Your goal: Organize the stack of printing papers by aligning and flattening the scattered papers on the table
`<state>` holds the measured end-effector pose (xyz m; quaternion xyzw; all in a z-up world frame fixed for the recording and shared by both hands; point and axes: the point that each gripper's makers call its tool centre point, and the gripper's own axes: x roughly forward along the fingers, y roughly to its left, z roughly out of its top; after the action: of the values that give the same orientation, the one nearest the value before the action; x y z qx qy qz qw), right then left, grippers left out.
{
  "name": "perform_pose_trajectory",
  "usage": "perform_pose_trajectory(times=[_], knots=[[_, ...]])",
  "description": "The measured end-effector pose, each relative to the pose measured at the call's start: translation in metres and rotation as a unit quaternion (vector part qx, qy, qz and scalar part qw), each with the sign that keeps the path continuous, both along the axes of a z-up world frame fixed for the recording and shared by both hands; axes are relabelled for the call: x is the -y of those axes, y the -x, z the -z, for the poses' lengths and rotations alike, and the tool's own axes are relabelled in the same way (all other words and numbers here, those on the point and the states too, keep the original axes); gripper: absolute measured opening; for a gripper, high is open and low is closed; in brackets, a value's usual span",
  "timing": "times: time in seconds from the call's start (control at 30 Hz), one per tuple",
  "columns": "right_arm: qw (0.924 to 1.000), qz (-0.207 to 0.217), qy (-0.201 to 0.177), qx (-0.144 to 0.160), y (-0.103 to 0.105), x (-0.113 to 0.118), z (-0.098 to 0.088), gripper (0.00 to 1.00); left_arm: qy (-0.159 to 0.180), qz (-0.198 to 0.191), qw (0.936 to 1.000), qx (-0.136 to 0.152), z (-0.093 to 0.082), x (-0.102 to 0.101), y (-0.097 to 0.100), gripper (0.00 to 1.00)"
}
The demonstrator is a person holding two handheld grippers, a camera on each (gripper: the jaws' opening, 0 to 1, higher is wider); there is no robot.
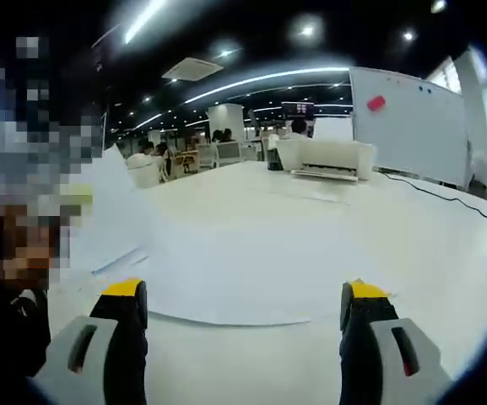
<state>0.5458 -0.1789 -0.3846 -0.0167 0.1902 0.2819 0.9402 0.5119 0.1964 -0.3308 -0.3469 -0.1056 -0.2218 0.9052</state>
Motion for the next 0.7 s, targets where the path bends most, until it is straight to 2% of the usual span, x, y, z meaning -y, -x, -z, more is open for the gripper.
perform_pose_trajectory(times=[0.2,0.37,0.7], knots=[[0.9998,0.019,0.001,-0.003,-0.011,0.012,0.006,0.9,0.0,0.0,1.0,0.0,0.0,0.001,0.0,0.07],[0.9992,0.033,-0.023,-0.006,-0.021,0.019,0.008,0.9,-0.002,0.001,1.0,0.0,0.0,0.002,0.0,0.07],[0.9982,0.054,-0.025,0.0,-0.036,0.029,0.013,0.9,0.0,0.002,1.0,-0.001,0.0,0.002,0.0,0.07]])
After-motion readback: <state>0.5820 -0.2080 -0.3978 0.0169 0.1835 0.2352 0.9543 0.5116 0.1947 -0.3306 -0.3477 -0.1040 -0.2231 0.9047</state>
